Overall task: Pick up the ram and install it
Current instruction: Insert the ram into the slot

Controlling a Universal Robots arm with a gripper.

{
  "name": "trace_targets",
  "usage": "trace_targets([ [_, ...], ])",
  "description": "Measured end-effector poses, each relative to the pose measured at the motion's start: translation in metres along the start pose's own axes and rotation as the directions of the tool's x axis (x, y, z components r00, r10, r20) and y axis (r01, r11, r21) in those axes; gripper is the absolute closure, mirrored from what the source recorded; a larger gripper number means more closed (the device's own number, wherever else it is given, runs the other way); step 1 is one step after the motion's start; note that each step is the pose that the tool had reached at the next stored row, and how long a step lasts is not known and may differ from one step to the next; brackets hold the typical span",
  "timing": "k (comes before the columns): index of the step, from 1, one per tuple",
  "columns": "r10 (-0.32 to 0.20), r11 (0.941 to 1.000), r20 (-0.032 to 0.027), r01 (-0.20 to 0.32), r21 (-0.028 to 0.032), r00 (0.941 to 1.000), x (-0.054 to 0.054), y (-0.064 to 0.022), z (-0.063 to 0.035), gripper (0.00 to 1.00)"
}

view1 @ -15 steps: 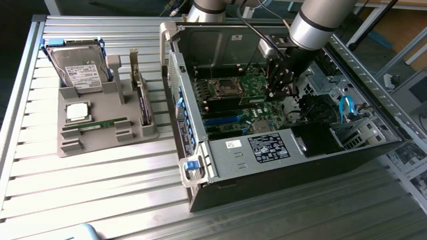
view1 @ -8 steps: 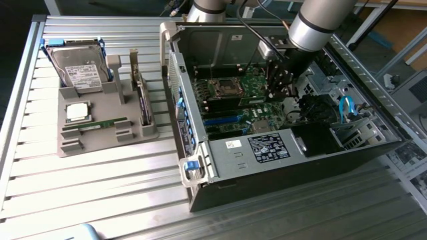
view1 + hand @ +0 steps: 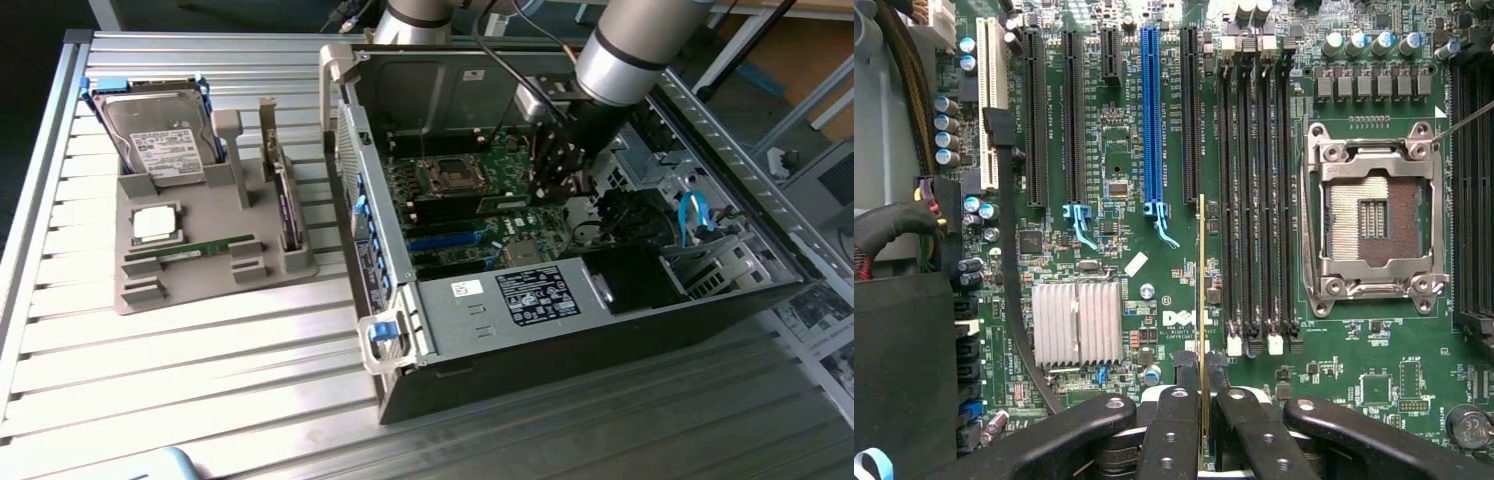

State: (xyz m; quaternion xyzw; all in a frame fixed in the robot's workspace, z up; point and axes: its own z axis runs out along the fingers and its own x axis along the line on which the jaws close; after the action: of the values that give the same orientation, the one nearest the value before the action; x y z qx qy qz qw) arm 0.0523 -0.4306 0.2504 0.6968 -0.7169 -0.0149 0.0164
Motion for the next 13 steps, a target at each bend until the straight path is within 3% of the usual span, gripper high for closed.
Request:
trace_targets([
  [9, 0.000, 1.0000, -0.0002, 0.000, -0.0001, 1.0000, 0.0000, 0.0006, 0.0032, 0.87],
  [13, 0.000, 1.0000, 0.0001, 0.000, 0.0000, 1.0000, 0.0002, 0.0062, 0.0043, 0.87],
])
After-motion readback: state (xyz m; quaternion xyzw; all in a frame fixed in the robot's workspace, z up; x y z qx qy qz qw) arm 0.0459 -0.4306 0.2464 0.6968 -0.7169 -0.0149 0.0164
